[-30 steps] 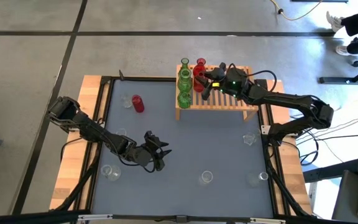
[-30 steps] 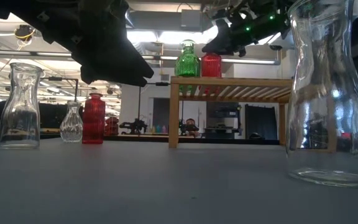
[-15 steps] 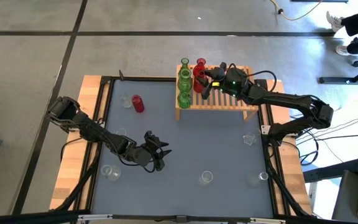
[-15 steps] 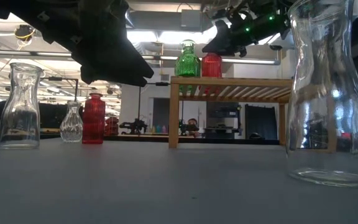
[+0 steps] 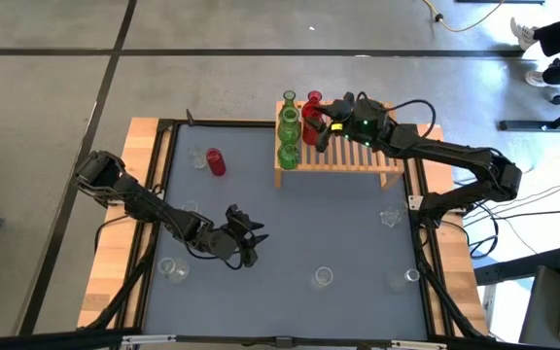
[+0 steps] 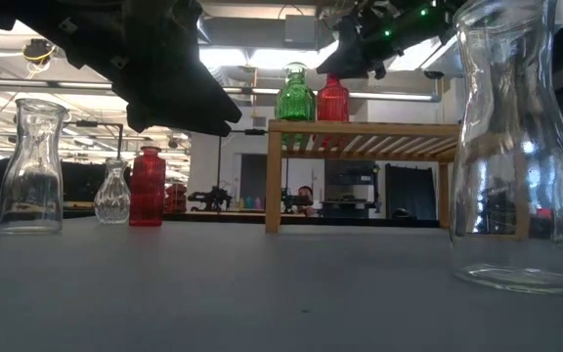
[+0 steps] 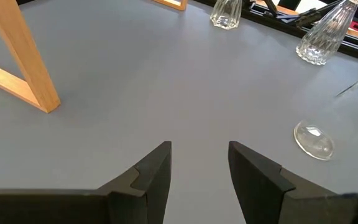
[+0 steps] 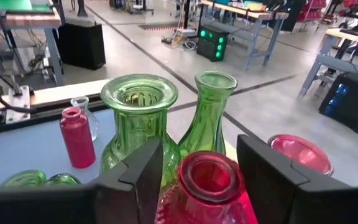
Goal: Sort vases onto shelf
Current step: Put the bottom red vase on the shelf, aligned with the other red vase, then put the red vase on the shelf, aligned with the other red vases
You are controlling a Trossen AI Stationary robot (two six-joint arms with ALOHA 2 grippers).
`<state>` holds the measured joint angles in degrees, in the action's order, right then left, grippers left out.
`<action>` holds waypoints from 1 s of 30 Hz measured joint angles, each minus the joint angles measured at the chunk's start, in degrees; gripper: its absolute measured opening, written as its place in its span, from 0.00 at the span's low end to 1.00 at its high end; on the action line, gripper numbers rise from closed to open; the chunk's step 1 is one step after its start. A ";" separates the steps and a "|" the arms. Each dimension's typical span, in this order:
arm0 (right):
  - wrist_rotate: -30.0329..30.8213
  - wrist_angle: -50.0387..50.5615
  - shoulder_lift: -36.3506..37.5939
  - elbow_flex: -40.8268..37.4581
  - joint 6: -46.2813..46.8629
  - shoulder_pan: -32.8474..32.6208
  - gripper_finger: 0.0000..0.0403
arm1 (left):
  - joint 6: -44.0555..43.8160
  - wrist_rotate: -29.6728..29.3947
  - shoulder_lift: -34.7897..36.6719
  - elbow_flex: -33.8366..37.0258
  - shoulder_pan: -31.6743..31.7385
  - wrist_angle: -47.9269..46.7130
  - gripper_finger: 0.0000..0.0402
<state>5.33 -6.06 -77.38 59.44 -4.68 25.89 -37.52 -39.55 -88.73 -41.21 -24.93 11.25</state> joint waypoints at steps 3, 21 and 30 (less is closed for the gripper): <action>0.67 1.31 0.00 1.35 -0.27 0.00 0.47 | 0.00 0.00 0.00 0.00 -0.02 0.00 0.38; -4.91 18.96 18.73 4.41 -3.04 -1.13 0.47 | 2.30 3.70 1.48 -0.35 0.21 -0.42 0.38; -5.98 28.89 30.05 -2.32 -4.07 -13.83 0.47 | 9.11 4.55 10.02 -9.84 3.19 -16.39 0.38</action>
<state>-0.64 22.83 -47.33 57.13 -8.75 12.06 -28.41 -35.00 -78.71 -51.06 -21.74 -5.14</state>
